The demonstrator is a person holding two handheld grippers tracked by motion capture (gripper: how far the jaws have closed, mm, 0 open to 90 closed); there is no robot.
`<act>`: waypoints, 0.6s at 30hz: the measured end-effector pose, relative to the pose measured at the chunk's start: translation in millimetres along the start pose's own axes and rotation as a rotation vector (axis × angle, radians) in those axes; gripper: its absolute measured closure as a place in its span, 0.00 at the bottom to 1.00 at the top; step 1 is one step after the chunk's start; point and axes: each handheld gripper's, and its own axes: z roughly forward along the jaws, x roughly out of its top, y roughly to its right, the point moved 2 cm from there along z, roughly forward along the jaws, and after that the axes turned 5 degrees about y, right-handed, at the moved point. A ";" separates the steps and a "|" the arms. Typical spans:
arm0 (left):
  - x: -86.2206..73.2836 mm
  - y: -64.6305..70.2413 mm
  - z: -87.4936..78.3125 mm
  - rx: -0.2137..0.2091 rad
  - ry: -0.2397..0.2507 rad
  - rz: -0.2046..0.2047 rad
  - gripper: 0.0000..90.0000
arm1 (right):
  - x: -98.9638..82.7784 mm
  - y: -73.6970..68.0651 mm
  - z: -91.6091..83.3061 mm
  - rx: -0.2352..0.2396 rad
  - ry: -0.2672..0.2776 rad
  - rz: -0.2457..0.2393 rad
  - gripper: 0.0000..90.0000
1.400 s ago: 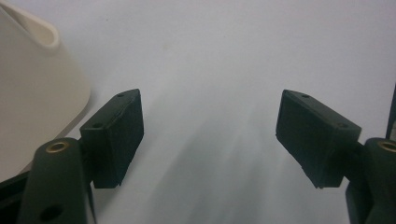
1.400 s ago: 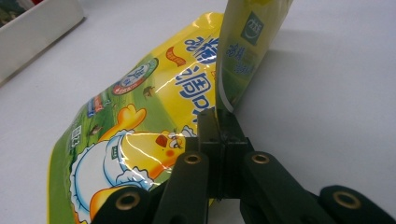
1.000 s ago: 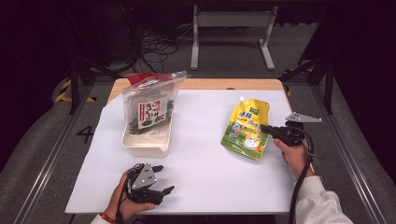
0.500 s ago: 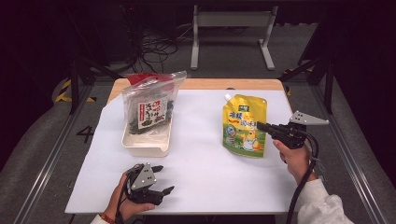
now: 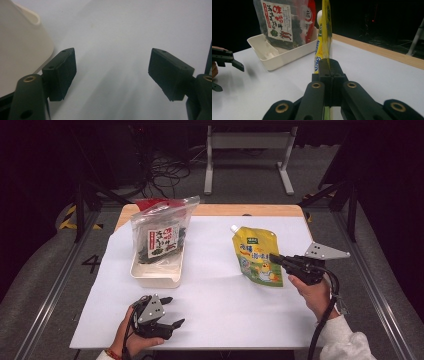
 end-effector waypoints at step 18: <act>-7.3 -6.1 -11.2 0.036 0.021 -0.025 0.25 | 10.4 -16.2 3.1 0.057 0.025 -0.031 1.00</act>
